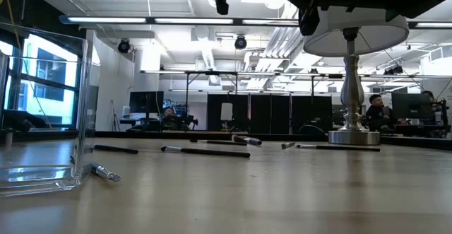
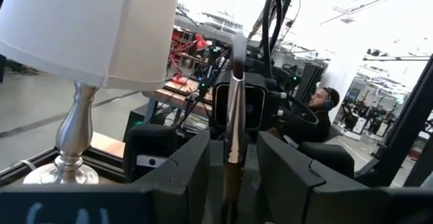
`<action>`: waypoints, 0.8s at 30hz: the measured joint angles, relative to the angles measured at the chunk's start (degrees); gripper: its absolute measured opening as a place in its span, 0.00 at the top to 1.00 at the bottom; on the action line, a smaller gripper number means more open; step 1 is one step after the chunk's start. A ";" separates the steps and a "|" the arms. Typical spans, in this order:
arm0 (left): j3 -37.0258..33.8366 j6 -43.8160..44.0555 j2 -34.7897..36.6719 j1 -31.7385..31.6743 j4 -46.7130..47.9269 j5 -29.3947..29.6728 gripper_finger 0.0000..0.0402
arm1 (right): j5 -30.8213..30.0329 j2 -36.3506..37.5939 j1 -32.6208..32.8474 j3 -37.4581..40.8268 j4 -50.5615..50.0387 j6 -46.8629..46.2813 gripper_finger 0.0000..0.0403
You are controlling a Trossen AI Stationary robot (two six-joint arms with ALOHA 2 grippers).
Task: Pick & Place Makeup Supplies
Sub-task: Put the silver makeup brush into the transparent organizer
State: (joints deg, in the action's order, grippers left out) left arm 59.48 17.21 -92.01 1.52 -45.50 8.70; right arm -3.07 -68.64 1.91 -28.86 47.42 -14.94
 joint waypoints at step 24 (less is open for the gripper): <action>-0.07 -0.26 0.00 -0.02 1.01 -1.63 0.95 | 0.09 0.02 0.02 -0.02 -2.22 0.44 0.88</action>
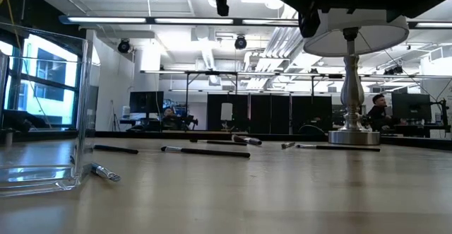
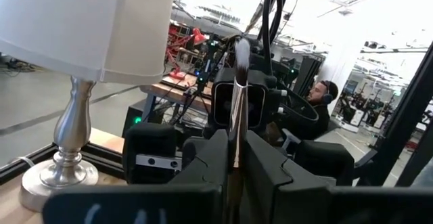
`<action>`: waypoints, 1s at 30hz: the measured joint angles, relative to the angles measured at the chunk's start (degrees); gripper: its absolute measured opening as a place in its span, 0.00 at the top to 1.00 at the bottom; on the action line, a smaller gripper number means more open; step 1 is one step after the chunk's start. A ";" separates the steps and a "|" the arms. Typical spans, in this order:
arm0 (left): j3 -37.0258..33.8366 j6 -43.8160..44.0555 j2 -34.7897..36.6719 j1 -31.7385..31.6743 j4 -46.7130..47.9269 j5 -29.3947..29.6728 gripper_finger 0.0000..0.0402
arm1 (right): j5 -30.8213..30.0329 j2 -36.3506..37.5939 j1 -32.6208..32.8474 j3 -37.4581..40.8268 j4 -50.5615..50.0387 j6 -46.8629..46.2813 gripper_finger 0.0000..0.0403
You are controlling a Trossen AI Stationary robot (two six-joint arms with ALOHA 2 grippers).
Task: Pick & Place Makeup Supplies
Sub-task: Put the silver makeup brush into the transparent organizer
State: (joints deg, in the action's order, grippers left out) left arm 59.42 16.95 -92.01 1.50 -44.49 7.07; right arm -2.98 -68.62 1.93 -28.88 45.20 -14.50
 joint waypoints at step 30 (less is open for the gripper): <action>-0.08 2.90 8.88 2.48 33.64 1.44 0.94 | 4.67 10.14 0.15 0.00 -40.97 -12.64 0.65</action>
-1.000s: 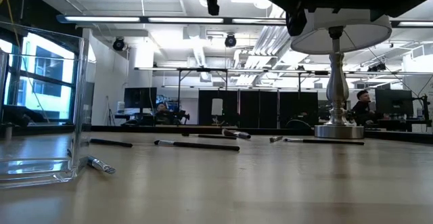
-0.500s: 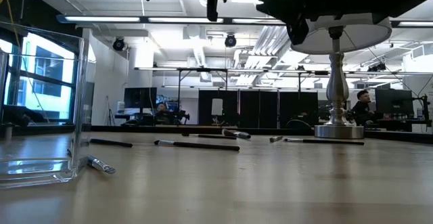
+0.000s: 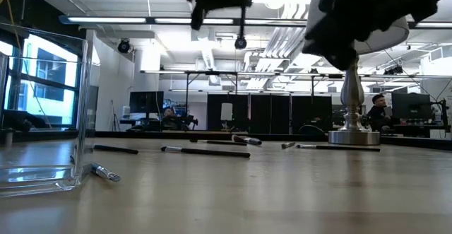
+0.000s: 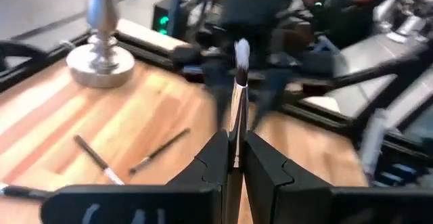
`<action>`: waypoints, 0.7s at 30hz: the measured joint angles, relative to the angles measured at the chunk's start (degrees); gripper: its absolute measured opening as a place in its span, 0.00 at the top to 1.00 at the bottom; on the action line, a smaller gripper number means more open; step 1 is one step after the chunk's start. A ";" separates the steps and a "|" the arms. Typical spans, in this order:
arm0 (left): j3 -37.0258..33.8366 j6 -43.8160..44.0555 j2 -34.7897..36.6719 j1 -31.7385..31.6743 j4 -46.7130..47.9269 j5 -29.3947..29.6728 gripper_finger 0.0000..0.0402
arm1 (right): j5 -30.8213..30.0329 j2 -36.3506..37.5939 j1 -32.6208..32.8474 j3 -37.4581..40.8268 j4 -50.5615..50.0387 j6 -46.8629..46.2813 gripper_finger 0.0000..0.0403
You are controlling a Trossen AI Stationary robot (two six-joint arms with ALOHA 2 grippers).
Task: Pick & Place Makeup Supplies
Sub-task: Put the silver makeup brush into the transparent organizer
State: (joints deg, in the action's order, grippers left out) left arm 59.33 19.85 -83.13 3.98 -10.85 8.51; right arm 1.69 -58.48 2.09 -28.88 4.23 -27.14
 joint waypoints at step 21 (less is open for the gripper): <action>-5.17 5.62 6.07 25.47 10.75 17.56 0.95 | -11.54 -7.78 18.72 -1.64 -13.50 -29.95 1.00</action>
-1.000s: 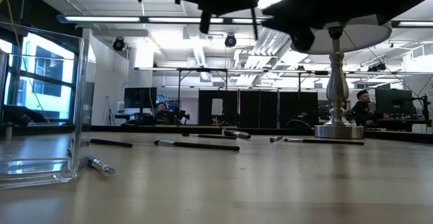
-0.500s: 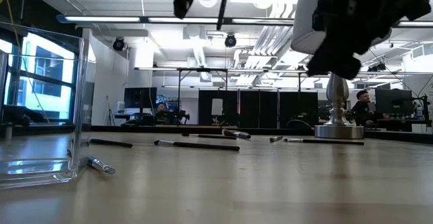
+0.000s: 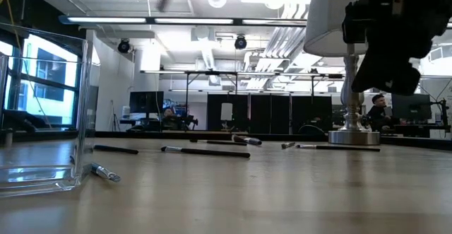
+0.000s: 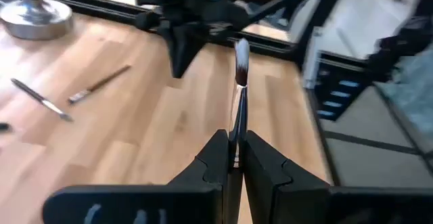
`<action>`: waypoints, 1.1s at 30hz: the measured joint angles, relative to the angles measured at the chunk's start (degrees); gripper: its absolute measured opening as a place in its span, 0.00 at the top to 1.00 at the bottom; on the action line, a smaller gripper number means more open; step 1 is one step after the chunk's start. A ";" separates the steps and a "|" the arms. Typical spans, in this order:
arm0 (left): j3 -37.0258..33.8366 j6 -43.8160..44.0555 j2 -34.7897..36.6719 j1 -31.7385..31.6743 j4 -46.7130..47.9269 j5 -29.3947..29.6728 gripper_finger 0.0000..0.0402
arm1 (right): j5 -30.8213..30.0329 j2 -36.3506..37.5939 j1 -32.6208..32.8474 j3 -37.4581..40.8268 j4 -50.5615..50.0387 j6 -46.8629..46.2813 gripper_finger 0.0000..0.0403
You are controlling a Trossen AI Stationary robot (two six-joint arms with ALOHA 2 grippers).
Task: Pick & Place Makeup Supplies
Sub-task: Put the silver makeup brush into the transparent organizer
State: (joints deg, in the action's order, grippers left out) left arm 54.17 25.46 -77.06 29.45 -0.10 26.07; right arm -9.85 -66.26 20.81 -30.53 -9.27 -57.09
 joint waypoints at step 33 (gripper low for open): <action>-5.22 13.41 -9.13 9.59 -0.30 -9.13 0.81 | -0.40 -27.49 6.63 -30.16 -20.47 -3.96 1.00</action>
State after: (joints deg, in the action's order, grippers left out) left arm 48.95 38.87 -86.19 39.04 -0.40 16.93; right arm -10.25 -93.76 27.44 -60.69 -29.74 -61.05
